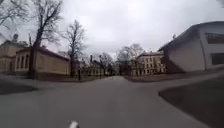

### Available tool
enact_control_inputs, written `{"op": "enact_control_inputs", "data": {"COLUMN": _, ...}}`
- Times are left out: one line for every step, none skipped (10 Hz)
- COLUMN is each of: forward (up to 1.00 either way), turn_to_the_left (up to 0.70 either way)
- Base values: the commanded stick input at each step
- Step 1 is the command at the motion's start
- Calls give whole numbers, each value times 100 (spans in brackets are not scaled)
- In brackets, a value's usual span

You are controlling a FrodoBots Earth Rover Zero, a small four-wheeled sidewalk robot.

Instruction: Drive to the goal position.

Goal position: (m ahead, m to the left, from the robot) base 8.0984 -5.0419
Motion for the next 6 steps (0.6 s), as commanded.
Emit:
{"op": "enact_control_inputs", "data": {"forward": 100, "turn_to_the_left": 1}}
{"op": "enact_control_inputs", "data": {"forward": 100, "turn_to_the_left": -5}}
{"op": "enact_control_inputs", "data": {"forward": 100, "turn_to_the_left": -30}}
{"op": "enact_control_inputs", "data": {"forward": 100, "turn_to_the_left": -39}}
{"op": "enact_control_inputs", "data": {"forward": 100, "turn_to_the_left": -39}}
{"op": "enact_control_inputs", "data": {"forward": 100, "turn_to_the_left": -39}}
